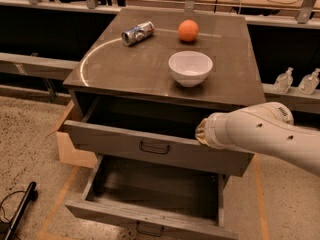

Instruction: Open top drawer

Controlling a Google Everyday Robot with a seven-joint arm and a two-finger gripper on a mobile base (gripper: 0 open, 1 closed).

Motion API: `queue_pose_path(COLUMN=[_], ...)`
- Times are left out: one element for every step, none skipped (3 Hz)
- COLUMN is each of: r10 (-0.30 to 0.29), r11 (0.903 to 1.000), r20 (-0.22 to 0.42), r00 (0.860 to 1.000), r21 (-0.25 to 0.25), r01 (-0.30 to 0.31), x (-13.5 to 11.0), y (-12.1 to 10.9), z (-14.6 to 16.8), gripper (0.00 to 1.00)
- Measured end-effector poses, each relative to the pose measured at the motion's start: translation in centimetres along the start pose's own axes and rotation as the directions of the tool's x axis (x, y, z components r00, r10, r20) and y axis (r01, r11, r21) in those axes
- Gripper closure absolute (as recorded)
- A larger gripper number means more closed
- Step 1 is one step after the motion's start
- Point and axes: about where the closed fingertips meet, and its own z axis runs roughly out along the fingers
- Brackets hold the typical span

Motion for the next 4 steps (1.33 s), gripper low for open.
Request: queue_pose_path(r10=[-0.007,-0.015,-0.023,-0.029], r11=[0.9995,0.9963,0.9889,0.9767], r20=[-0.004,-0.007,-0.012,-0.006], r00=[1.0,1.0,1.0,1.0], r21=[-0.032,-0.084,-0.147,-0.213], r01=[0.007,0.014,0.021,0.027], x=[0.1,0.2,0.2,-0.1], y=[1.0,2.7,4.3,6.1], z=[0.0,-0.2,-0.5,-0.2], gripper=[1.0,1.0,1.0,1.0])
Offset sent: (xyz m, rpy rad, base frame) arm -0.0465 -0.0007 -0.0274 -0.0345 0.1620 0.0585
